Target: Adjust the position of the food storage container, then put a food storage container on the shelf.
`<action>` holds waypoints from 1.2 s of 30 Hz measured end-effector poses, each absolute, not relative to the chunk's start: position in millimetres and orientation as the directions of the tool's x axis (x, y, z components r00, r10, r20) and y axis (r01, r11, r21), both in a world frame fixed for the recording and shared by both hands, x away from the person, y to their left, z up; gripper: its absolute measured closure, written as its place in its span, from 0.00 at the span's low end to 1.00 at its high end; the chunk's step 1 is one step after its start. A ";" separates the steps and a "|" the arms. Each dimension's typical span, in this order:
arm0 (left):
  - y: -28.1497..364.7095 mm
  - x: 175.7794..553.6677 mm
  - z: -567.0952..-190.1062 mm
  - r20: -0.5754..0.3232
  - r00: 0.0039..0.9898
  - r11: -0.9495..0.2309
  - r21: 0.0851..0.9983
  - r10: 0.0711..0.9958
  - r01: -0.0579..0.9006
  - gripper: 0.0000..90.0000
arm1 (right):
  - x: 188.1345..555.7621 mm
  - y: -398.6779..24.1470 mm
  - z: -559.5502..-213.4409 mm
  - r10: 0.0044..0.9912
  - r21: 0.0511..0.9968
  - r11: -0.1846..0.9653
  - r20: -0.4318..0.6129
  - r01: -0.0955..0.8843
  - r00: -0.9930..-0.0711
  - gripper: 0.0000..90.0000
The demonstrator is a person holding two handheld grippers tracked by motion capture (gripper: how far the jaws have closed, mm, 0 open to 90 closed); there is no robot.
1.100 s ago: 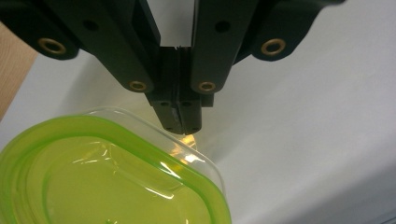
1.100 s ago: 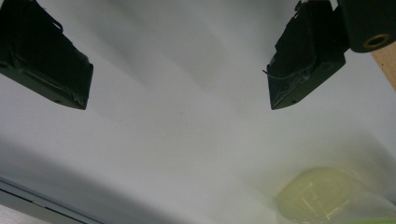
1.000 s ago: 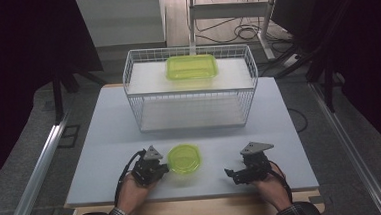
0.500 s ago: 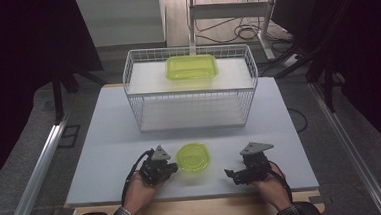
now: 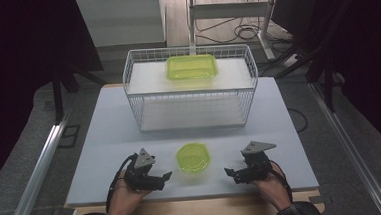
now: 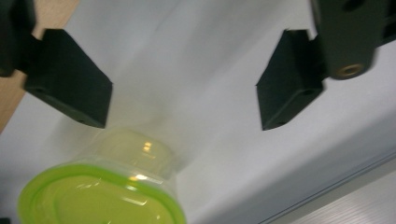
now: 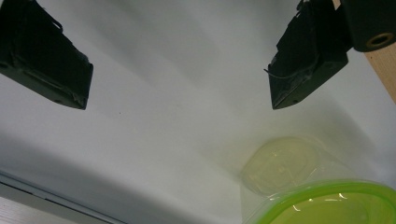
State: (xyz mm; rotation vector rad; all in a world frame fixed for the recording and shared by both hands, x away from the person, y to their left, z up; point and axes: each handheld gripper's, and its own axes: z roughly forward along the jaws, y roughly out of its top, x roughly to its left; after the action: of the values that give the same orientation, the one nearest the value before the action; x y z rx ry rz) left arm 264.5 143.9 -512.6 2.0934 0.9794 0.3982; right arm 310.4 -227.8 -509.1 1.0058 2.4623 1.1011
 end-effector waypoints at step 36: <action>156.3 252.7 -525.4 0.061 0.643 -0.452 0.762 0.764 0.464 0.01 | 321.6 -225.1 -502.9 0.679 0.764 0.369 0.168 0.529 -0.715 0.02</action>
State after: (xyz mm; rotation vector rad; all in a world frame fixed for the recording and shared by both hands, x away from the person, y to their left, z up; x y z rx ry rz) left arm 252.7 156.3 -525.4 2.1235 0.9521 0.5199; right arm 321.6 -225.1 -502.9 1.0932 2.4489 1.2661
